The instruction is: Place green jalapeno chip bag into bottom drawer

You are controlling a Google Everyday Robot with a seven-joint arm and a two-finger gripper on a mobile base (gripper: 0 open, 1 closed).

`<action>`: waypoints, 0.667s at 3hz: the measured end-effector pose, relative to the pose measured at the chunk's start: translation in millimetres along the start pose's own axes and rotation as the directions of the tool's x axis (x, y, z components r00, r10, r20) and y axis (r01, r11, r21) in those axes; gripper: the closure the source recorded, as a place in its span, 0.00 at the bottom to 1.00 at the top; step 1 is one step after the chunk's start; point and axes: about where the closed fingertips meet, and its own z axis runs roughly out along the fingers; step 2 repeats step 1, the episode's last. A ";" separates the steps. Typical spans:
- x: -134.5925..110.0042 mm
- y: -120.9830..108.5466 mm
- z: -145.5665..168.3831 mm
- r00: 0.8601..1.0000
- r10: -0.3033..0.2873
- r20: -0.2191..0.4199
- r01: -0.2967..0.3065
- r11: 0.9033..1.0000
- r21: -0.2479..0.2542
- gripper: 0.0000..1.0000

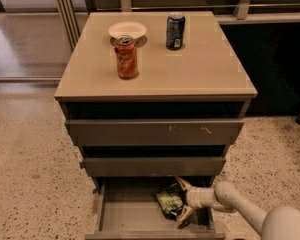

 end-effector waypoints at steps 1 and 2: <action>0.0 0.0 0.0 1.000 0.000 0.000 0.000 1.000 0.000 0.00; 0.0 0.0 0.0 1.000 0.000 0.000 0.000 1.000 0.000 0.00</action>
Offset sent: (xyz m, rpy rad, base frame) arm 0.0000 0.0000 0.0000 0.0000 0.0000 0.0000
